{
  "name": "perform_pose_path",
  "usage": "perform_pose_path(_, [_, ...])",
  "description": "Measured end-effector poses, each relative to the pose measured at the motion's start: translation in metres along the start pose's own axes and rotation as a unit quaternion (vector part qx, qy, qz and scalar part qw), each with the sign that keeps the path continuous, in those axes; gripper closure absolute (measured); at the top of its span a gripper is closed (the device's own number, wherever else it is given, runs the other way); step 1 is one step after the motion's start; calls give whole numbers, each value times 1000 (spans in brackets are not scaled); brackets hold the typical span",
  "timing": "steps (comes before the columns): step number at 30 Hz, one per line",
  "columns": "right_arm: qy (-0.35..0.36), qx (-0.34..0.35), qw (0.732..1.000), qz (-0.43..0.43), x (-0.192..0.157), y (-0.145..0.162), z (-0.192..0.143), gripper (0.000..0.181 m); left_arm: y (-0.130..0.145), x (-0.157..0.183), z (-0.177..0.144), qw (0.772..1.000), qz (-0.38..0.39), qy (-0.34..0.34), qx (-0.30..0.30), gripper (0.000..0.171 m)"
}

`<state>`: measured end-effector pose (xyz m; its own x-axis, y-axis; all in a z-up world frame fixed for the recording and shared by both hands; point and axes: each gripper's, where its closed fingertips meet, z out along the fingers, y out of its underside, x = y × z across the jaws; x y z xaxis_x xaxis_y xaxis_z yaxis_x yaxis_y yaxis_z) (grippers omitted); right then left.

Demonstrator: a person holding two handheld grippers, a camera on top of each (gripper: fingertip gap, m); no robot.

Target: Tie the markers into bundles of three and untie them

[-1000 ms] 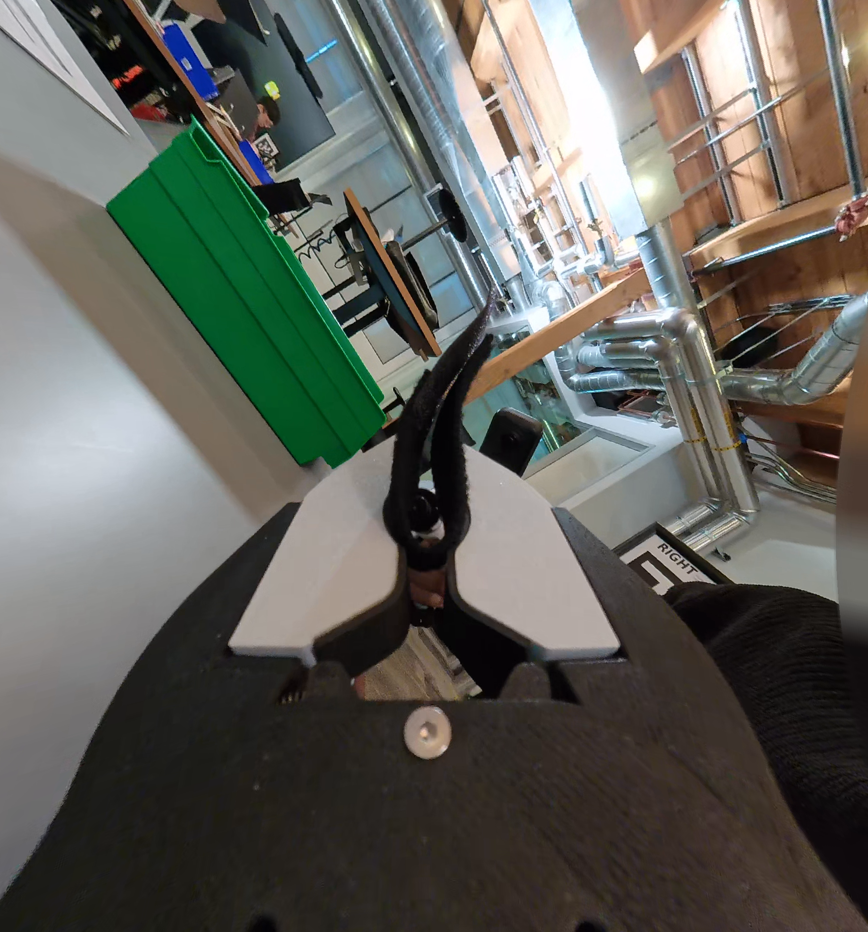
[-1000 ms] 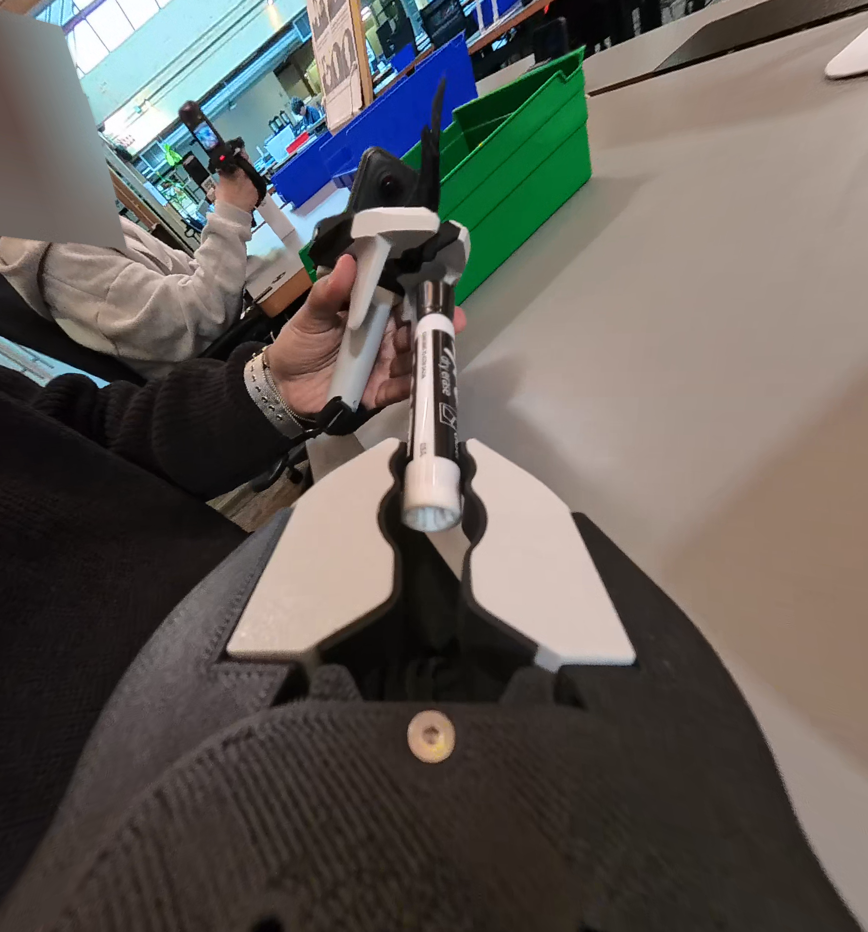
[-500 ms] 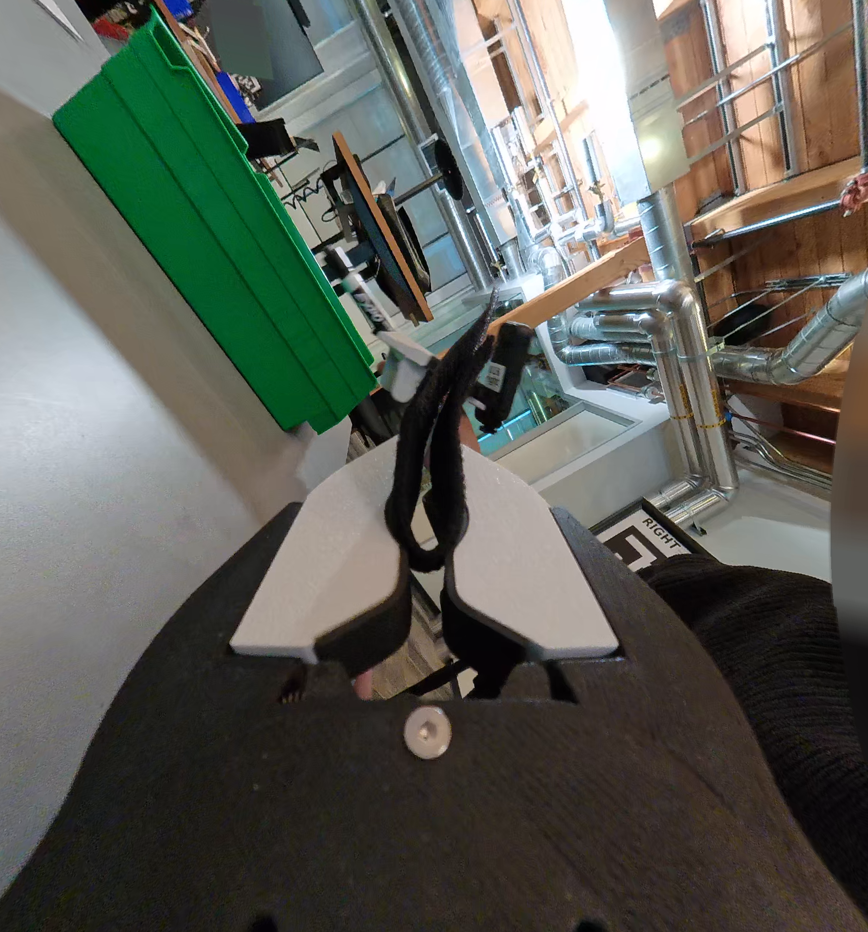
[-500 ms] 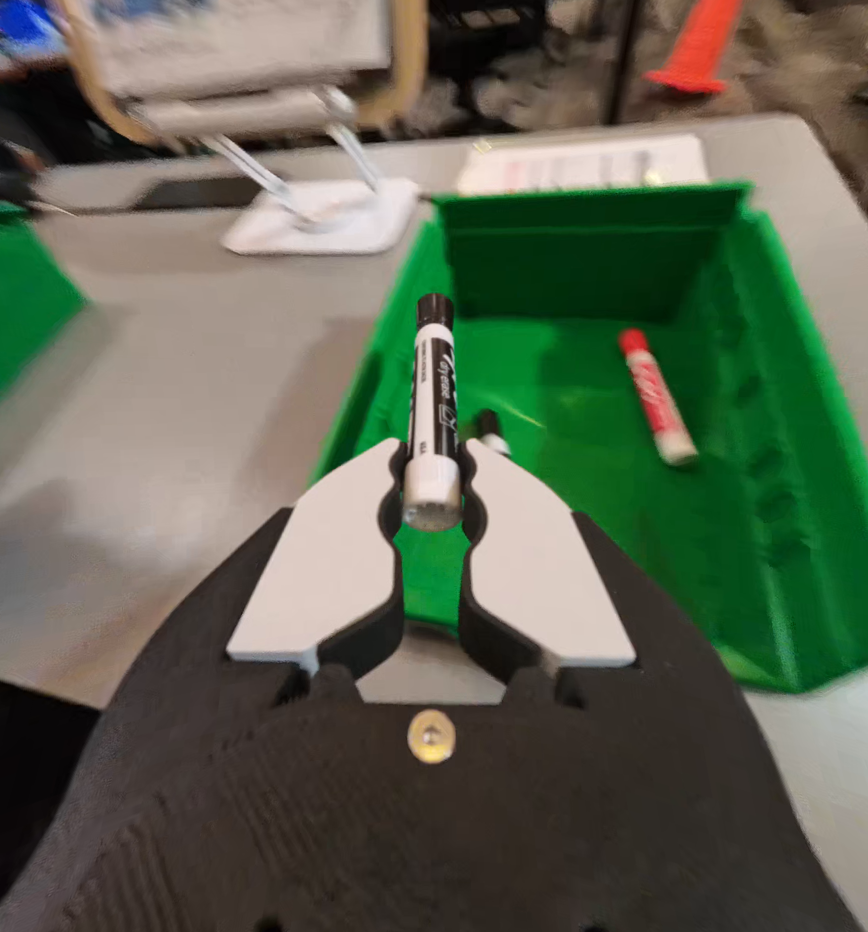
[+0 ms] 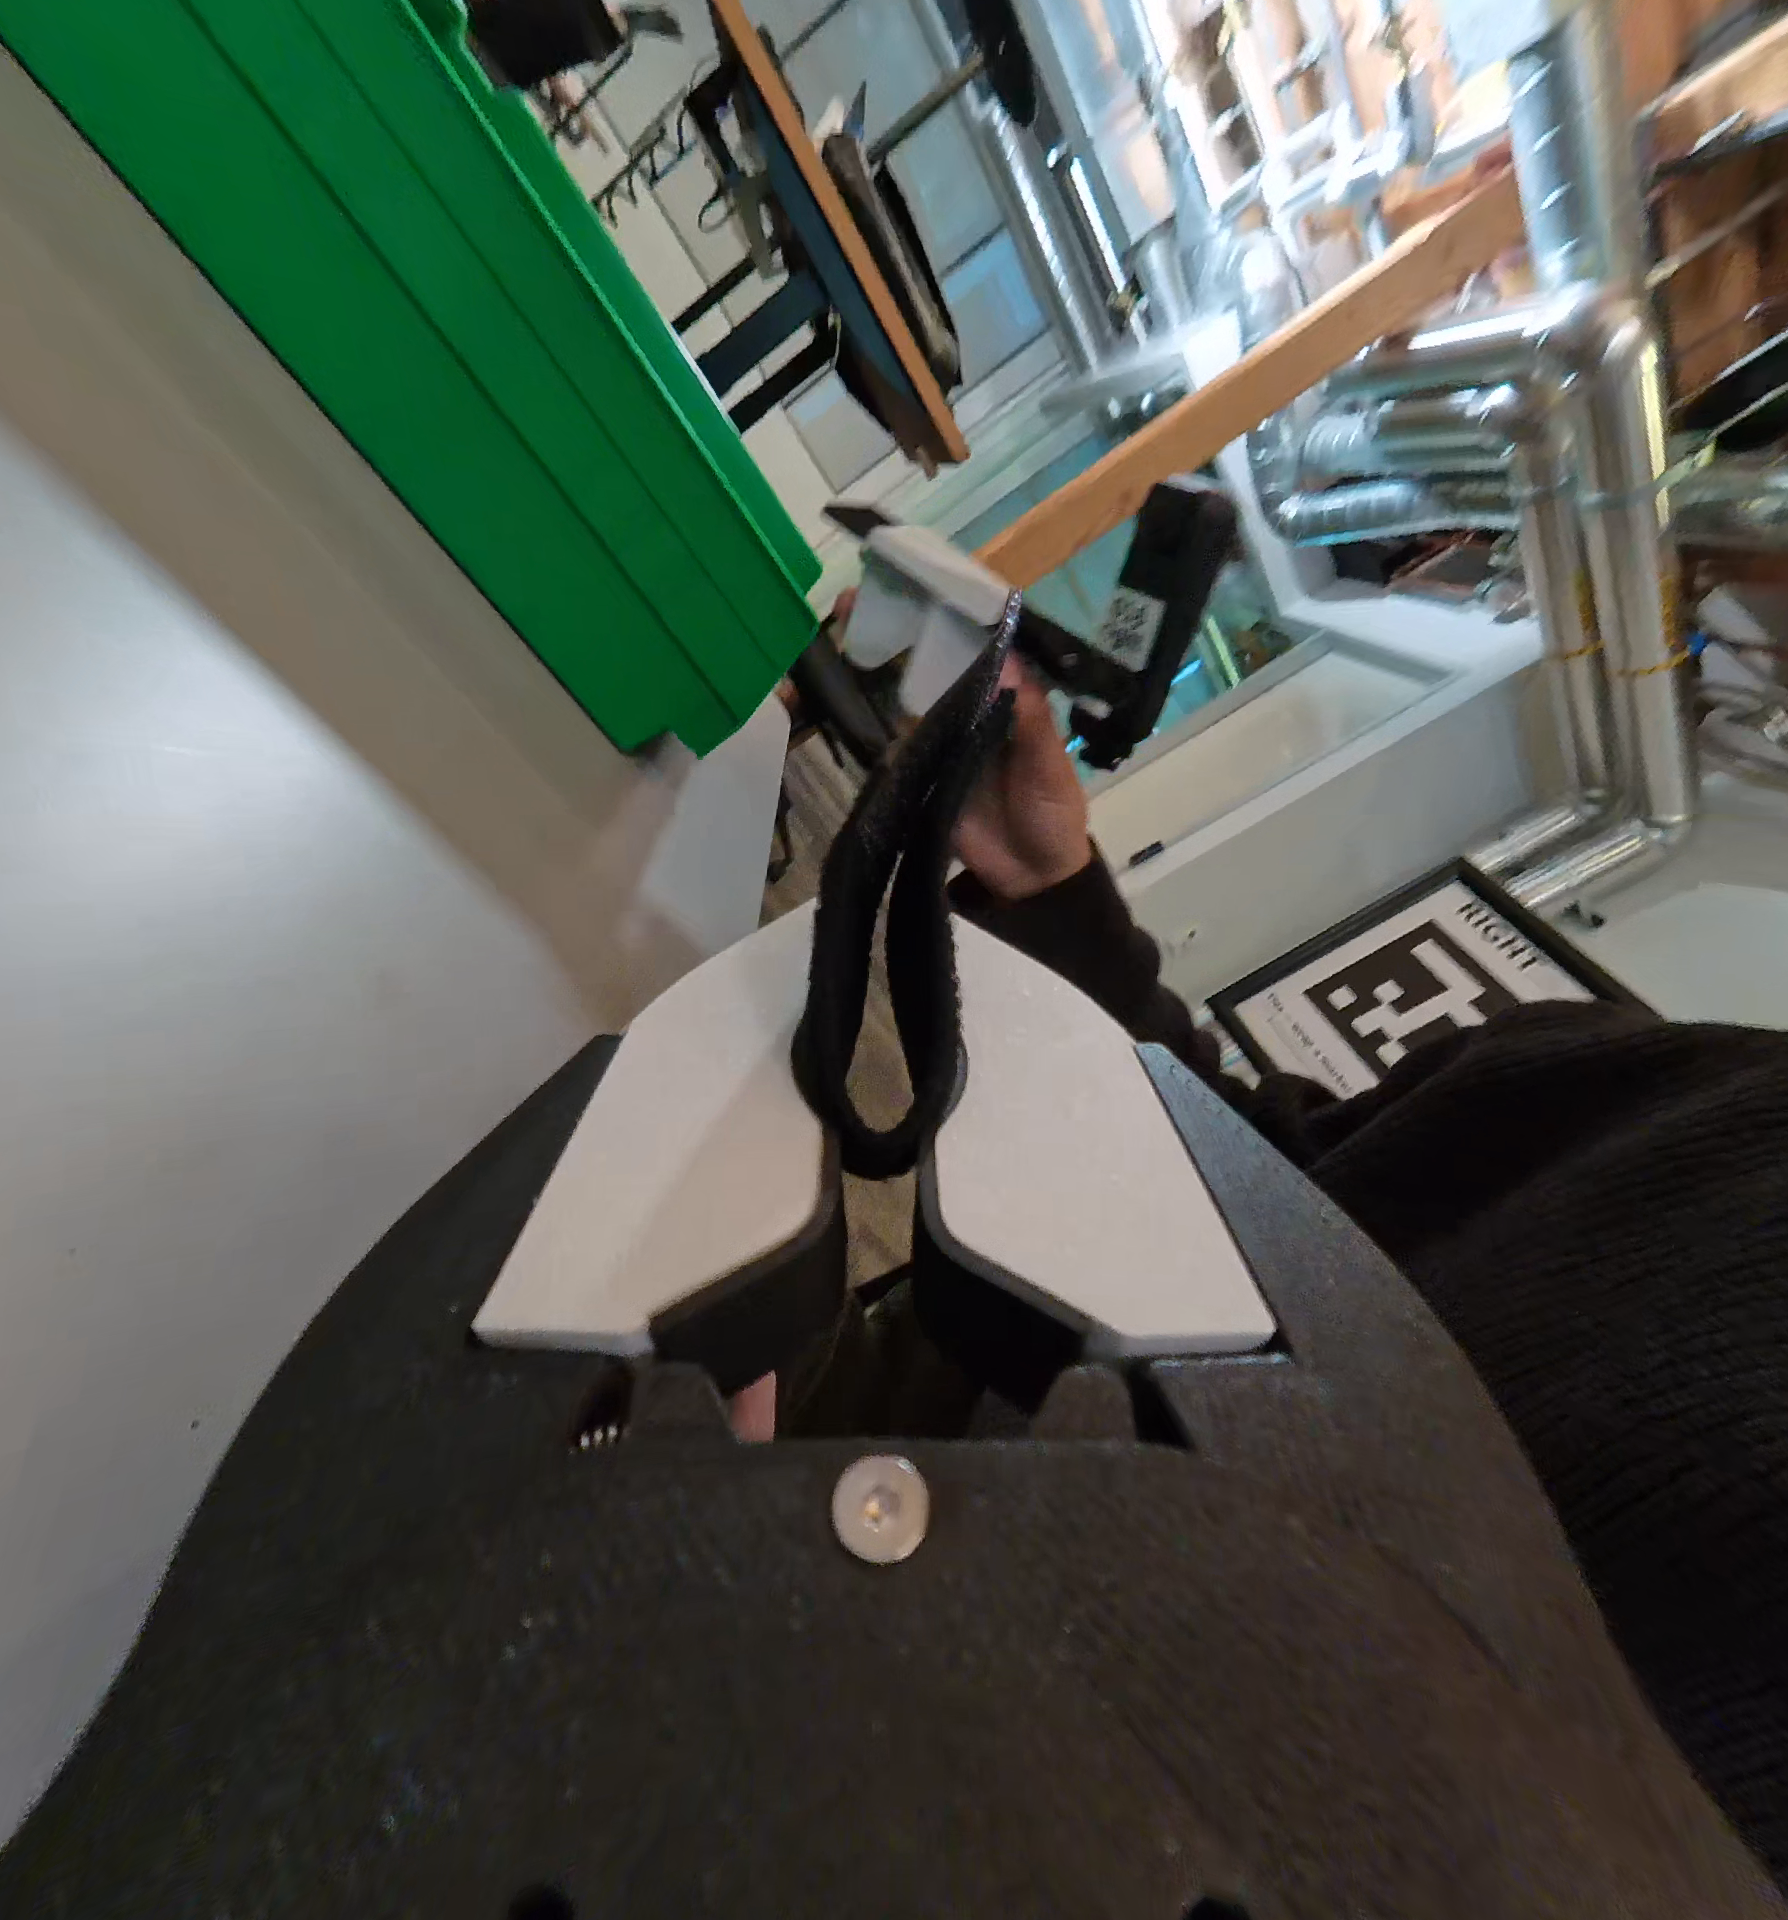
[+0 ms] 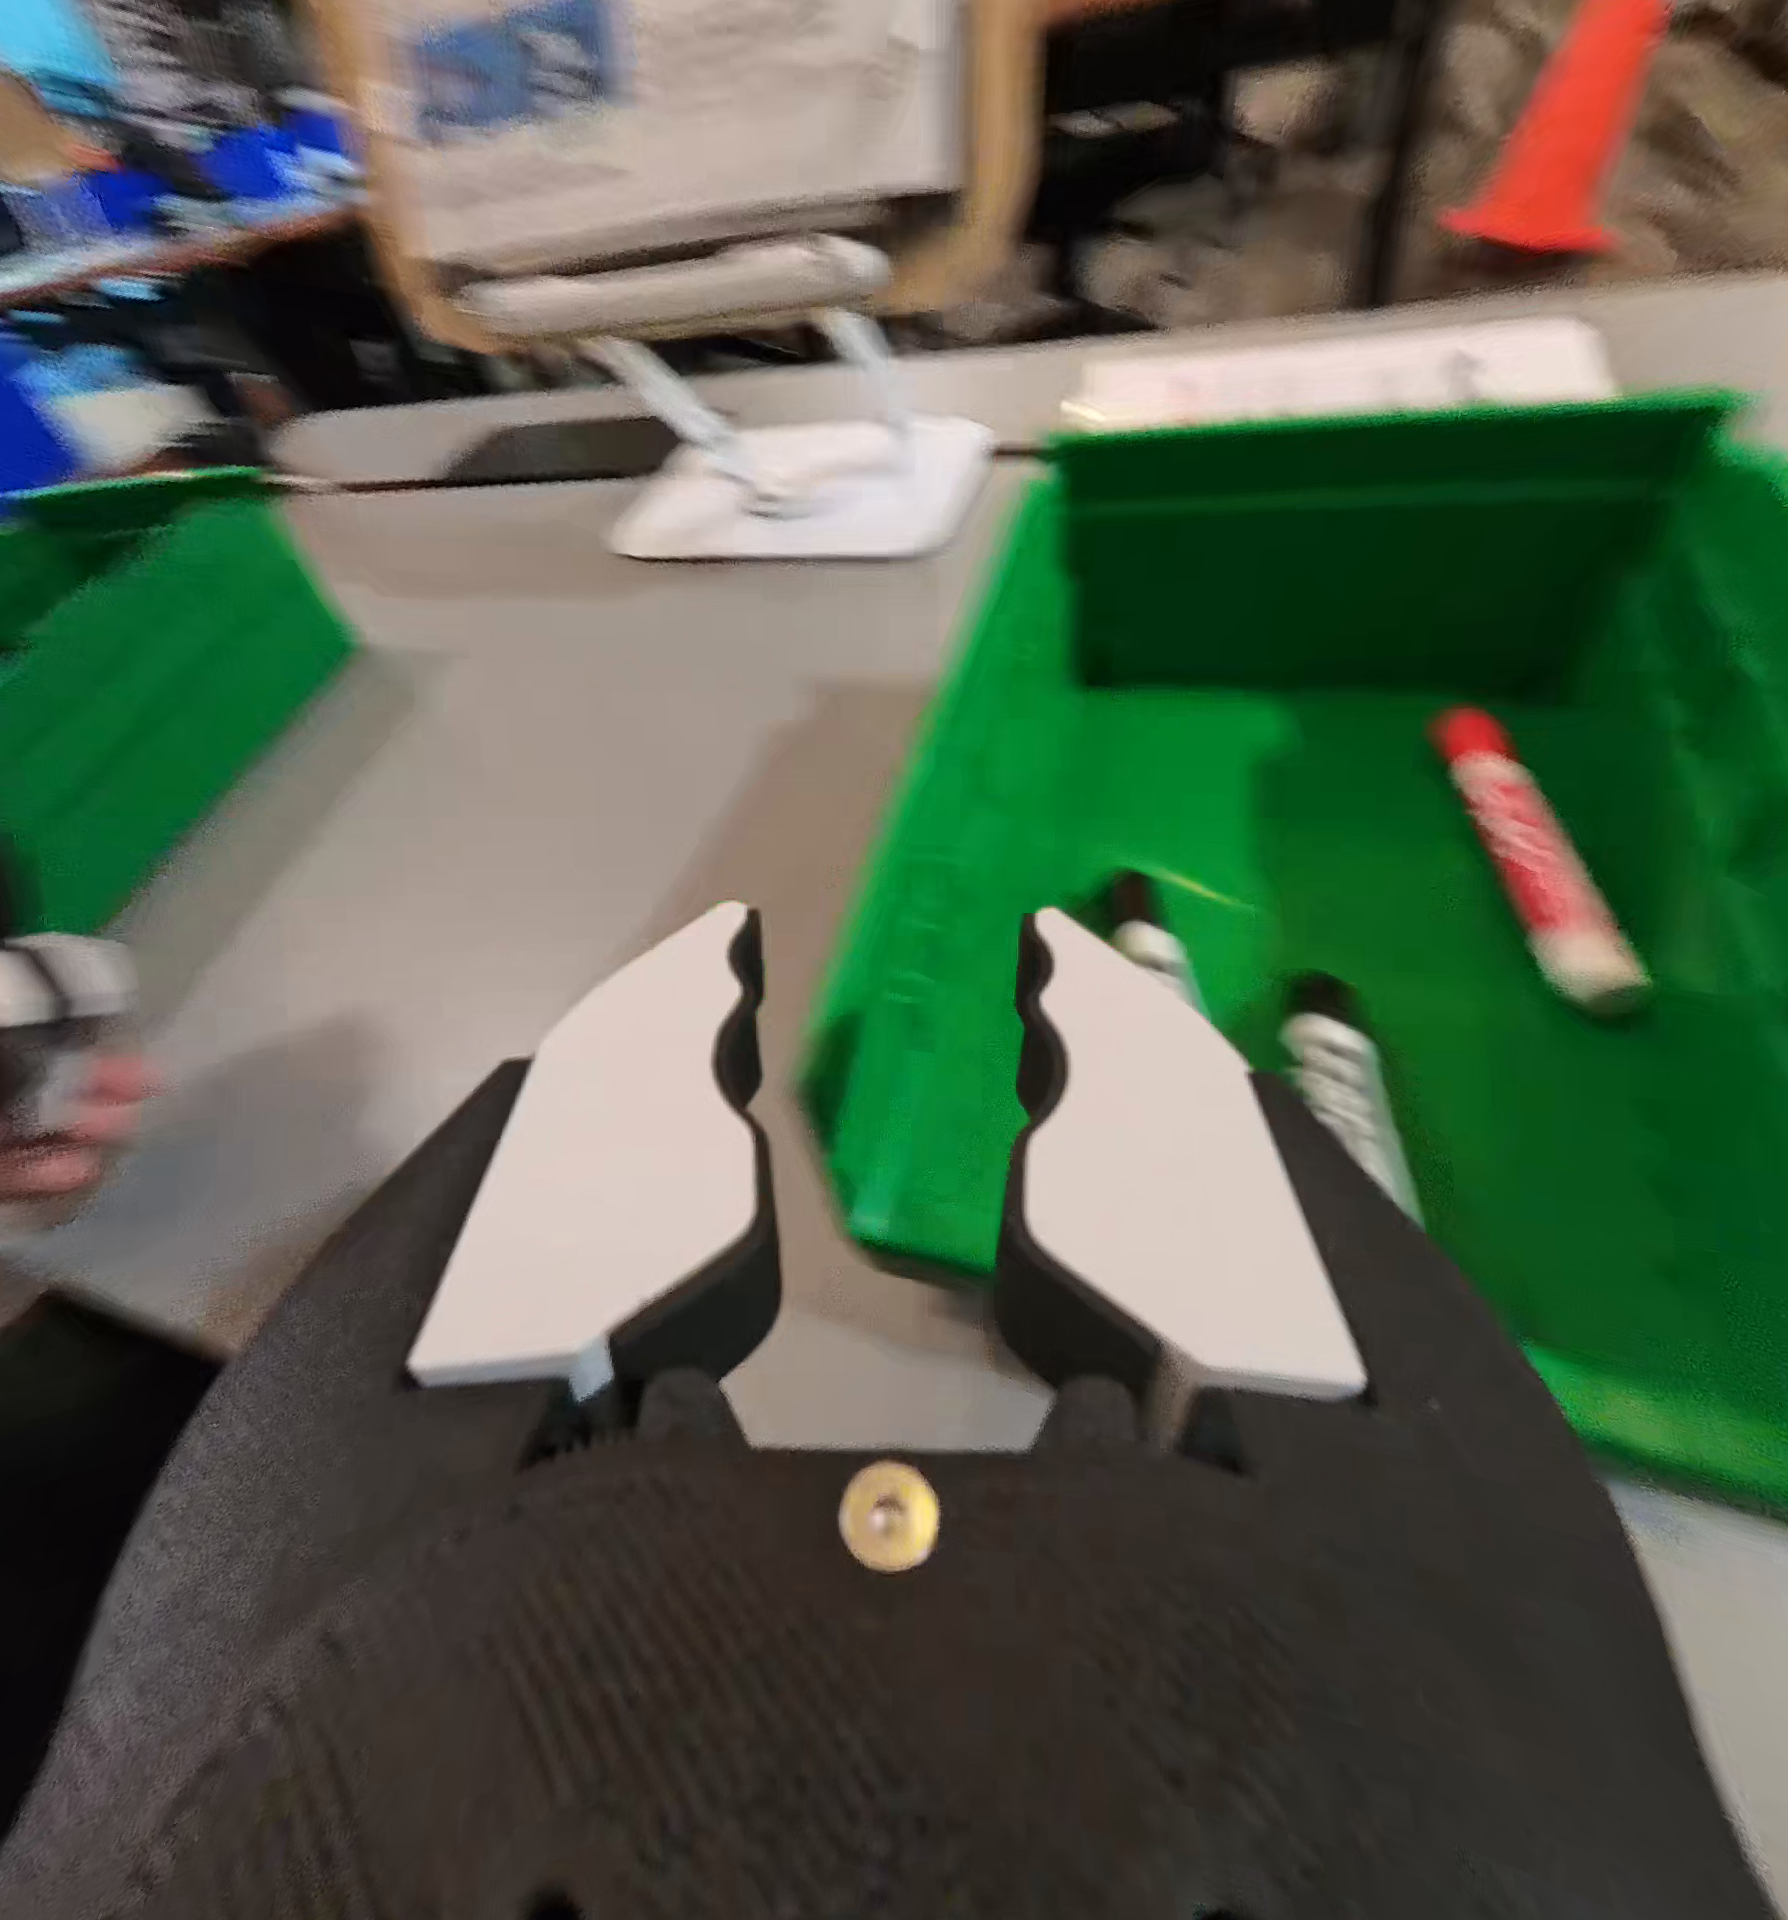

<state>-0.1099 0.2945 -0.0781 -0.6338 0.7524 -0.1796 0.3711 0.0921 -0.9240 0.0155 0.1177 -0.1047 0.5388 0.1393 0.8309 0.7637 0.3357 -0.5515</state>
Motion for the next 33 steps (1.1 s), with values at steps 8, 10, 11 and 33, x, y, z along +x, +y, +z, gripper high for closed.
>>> perform_pose_path(8, [-305,9,952,-5,-186,19,9,131,41,13,17,993,35,22,-113,165])
perform_pose_path(10, [-348,-5,937,13,-202,26,7,131,45,17,19,992,29,32,-119,165])
perform_pose_path(11, [-361,-11,932,16,-205,29,6,134,47,19,20,992,24,39,-121,165])
perform_pose_path(33, [-272,43,950,149,-143,14,14,180,26,1,14,997,30,-18,-70,129])
